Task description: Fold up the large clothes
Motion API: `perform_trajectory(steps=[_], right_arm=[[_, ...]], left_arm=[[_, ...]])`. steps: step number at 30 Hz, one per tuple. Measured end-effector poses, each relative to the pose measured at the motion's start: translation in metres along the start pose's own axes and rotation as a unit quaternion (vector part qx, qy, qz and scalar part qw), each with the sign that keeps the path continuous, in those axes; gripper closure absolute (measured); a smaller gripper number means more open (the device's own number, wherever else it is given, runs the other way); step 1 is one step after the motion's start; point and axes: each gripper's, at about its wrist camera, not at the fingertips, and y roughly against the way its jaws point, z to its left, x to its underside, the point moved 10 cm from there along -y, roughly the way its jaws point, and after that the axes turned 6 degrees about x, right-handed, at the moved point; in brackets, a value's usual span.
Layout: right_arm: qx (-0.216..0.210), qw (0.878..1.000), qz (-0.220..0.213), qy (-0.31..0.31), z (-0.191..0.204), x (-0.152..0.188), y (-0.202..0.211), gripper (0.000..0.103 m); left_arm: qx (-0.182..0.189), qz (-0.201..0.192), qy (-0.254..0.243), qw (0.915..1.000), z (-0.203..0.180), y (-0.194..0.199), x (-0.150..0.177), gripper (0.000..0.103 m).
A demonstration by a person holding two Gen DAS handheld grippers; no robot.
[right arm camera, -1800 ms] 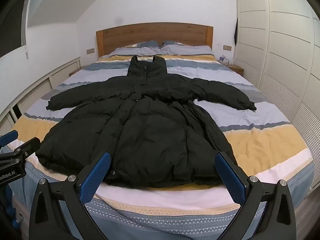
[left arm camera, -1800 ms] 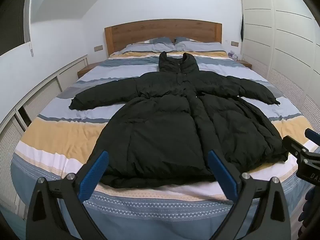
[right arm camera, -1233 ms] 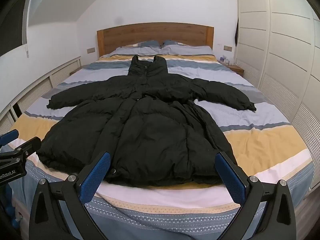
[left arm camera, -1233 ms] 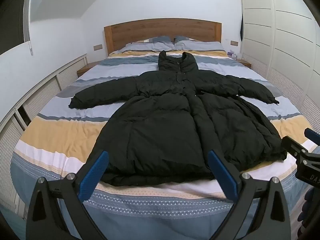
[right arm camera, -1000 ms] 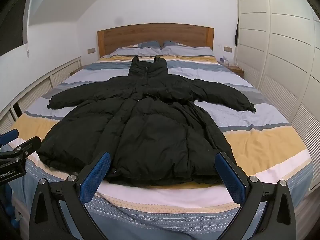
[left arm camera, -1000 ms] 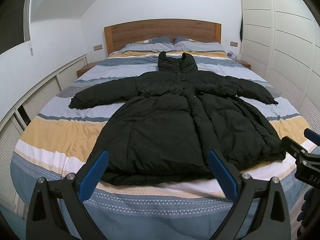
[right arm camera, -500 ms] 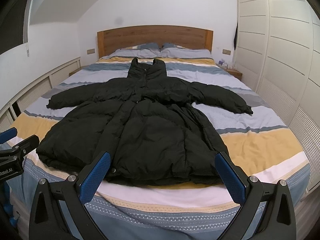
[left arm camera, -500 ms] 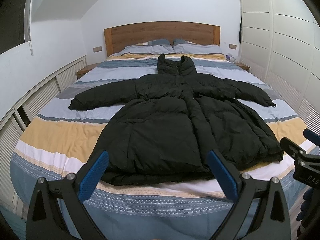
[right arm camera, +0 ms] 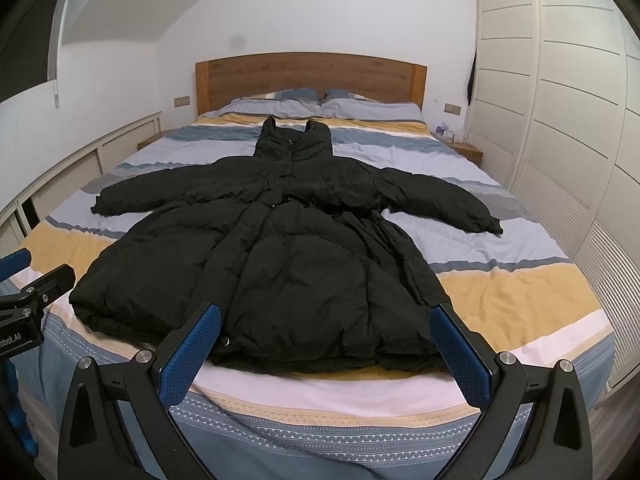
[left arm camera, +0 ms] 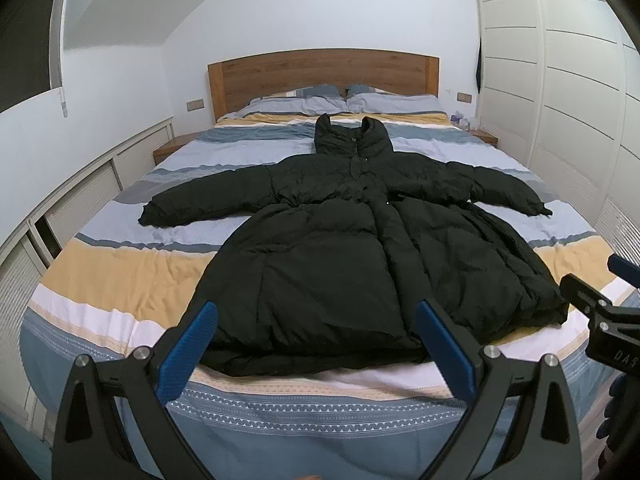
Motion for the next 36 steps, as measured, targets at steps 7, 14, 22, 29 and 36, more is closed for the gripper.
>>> perform_trajectory(steps=[7,14,22,29,36], right_arm=[[0.000,1.000,0.001,0.004,0.003,0.001,-0.003,0.001],[0.001,1.000,0.007,0.002,0.003,0.005,-0.013,0.001],[-0.019,1.000,0.016,-0.014,0.007,0.011,-0.031,0.001],[-0.020,0.999,0.028,-0.016,0.007,0.013,-0.051,0.001],[-0.014,0.999,0.027,-0.022,-0.009,-0.010,-0.071,0.001]], left_arm=[[-0.006,0.004,-0.004,1.0000,0.002,-0.005,0.003,0.003],[0.001,0.019,-0.009,0.9998,0.000,-0.016,0.008,0.003],[0.005,0.038,-0.021,0.9990,-0.001,-0.030,0.012,0.003],[0.016,0.055,-0.003,0.9984,0.011,-0.049,0.012,0.003],[0.032,0.080,0.002,0.9963,0.022,-0.074,0.011,0.003]])
